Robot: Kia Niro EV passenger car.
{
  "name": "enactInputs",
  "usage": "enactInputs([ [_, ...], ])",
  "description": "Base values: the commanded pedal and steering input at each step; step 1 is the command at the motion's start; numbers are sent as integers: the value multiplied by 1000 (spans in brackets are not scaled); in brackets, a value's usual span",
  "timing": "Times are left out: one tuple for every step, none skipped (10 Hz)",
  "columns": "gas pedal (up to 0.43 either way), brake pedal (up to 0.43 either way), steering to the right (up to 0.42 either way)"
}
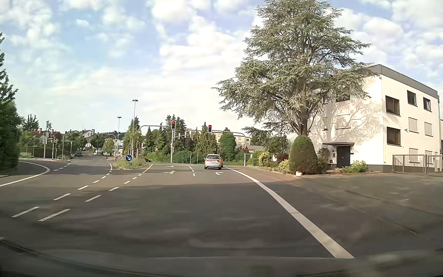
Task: Follow the waypoints while adhering to traffic rules and regulations
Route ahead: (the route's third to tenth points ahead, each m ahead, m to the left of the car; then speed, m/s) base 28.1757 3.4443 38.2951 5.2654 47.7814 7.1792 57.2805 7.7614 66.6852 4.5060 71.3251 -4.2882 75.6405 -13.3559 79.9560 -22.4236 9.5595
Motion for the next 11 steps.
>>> enactInputs([
  [0,262,-20],
  [0,268,-20],
  [0,268,-20],
  [0,268,-20],
  [0,268,-19],
  [0,274,-18],
  [0,274,-18],
  [0,274,-17],
  [0,280,-17],
  [0,280,-16],
  [0,280,-16],
])
